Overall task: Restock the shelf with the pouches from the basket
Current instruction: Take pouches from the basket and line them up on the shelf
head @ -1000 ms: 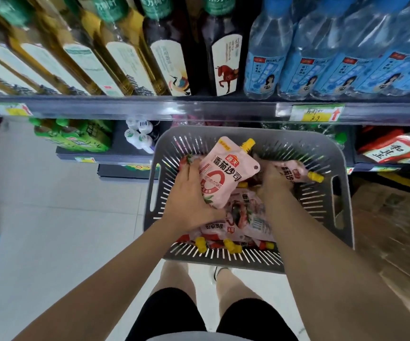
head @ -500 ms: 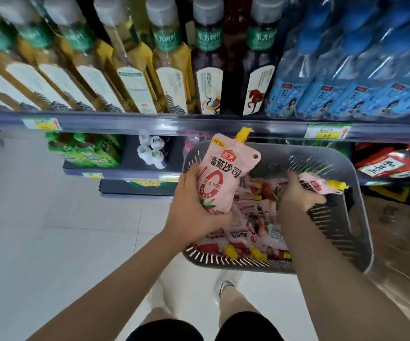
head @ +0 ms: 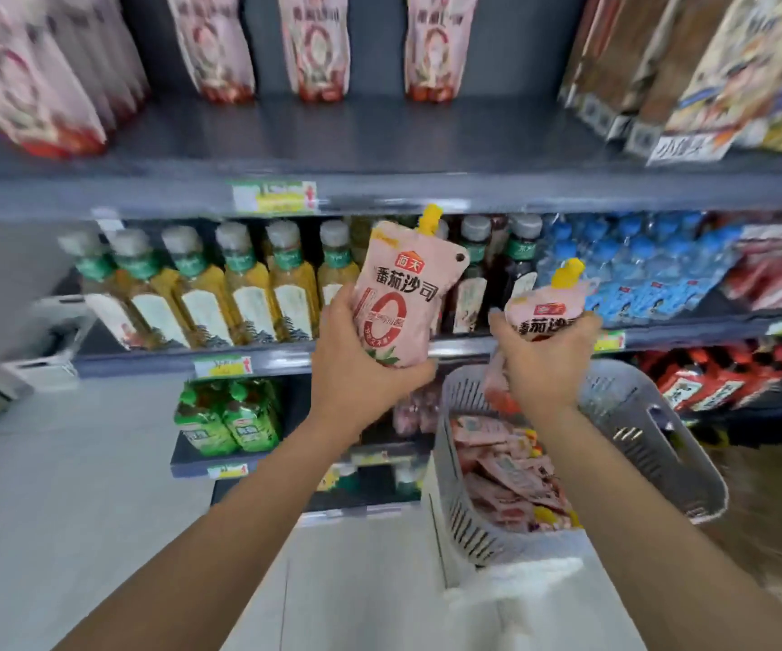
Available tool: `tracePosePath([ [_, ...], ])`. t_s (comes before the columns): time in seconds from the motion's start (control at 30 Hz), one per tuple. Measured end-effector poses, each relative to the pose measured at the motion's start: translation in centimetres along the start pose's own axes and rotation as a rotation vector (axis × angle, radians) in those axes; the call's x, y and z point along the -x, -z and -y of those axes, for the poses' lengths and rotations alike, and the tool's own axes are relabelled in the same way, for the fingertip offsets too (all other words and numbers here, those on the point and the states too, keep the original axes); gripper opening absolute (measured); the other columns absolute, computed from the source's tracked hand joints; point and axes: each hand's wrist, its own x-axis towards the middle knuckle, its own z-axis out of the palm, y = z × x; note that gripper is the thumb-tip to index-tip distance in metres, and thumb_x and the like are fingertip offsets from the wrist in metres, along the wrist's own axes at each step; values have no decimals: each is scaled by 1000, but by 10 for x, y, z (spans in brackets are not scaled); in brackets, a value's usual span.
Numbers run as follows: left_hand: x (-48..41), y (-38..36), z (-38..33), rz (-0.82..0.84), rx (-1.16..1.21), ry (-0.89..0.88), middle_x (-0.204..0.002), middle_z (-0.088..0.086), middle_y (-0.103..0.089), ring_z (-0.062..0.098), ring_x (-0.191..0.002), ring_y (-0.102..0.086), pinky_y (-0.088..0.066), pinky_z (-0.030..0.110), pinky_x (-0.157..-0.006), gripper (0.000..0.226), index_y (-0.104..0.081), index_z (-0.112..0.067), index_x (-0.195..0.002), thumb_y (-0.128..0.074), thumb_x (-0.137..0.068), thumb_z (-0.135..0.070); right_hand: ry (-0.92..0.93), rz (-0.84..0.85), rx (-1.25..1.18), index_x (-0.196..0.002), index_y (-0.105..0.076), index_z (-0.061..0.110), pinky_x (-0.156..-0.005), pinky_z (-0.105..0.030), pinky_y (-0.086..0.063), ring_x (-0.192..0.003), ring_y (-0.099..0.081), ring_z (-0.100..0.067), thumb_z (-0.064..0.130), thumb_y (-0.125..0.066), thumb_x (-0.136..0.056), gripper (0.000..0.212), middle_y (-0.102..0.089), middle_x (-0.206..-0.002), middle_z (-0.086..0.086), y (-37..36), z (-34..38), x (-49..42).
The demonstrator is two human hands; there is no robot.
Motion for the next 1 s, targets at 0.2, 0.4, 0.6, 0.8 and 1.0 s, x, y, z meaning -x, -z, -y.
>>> tracePosePath([
  [0.2,-40,83,-48,-223,-5,-110,-119,-13,-50,7,-107,-53,-48,29,-88,102,-35,-32,-126,-85,-41,-57,102,15,-80,-109,-49,1,-90,-49,-48,-103,-57,-31,62,-76,-38,97,-56,-109,-15,-42,127,18],
  [0.4,-105,141,-79,-407,-70,-186,-118,-4,-46,15,-109,-46,-48,38,-91,102,-33,-20,-126,-85,-44,-50,198,94,-108,-127,-40,6,-103,-43,-36,-124,-39,-27,44,-89,-53,97,-42,-129,-10,-71,213,5],
  [0.6,-199,166,-80,-454,11,-46,-113,0,-51,21,-106,-54,-50,41,-89,100,-30,-21,-112,-82,-33,-54,243,141,-99,-137,-29,13,-107,-50,-29,-133,-30,-28,48,-87,-57,105,-34,-140,-7,-126,258,-31],
  [0.8,-287,167,-62,-517,-122,-46,-116,5,-43,24,-111,-48,-48,43,-92,100,-30,-13,-116,-90,-42,-43,273,196,-136,-137,-28,13,-108,-49,-25,-135,-28,-27,44,-88,-57,105,-33,-141,-5,-188,278,-66],
  [1.0,-353,157,-34,-535,-136,-12,-119,7,-34,25,-113,-43,-47,46,-93,104,-28,-9,-120,-90,-45,-46,300,222,-134,-133,-32,15,-107,-46,-27,-132,-31,-25,41,-89,-52,103,-36,-136,-3,-235,280,-75],
])
